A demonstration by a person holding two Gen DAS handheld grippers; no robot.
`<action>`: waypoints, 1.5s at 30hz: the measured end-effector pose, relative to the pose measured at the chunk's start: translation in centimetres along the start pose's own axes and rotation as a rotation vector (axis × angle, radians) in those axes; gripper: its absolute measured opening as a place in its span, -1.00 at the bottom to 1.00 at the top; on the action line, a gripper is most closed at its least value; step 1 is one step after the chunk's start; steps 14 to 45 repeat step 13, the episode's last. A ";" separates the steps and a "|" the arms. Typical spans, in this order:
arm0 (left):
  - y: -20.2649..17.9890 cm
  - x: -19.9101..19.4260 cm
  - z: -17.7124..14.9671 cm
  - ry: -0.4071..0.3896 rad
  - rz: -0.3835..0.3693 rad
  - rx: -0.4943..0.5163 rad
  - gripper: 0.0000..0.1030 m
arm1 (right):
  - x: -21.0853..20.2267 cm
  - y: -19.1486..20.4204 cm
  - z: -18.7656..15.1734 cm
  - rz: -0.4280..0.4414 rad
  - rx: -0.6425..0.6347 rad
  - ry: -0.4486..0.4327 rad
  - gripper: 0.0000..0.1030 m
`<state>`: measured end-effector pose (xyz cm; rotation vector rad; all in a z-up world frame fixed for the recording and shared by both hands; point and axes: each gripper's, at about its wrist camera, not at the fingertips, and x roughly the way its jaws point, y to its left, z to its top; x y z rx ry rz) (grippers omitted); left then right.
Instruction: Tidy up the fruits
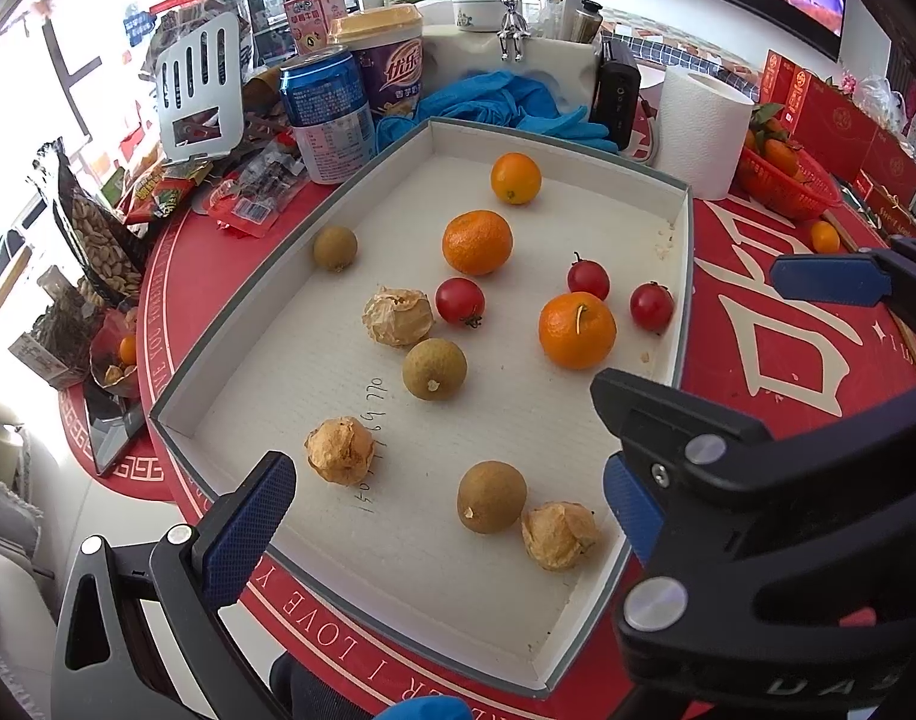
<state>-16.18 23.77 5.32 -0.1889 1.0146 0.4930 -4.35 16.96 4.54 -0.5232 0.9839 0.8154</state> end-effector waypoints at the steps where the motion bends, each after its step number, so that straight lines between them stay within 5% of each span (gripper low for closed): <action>1: 0.0 0.0 0.0 0.000 0.002 0.001 0.99 | -0.1 0.0 0.0 0.001 0.000 -0.002 1.00; 45: -0.2 -0.2 -0.3 -0.007 0.016 -0.003 0.99 | -0.3 -0.3 -0.5 0.018 0.005 -0.008 1.00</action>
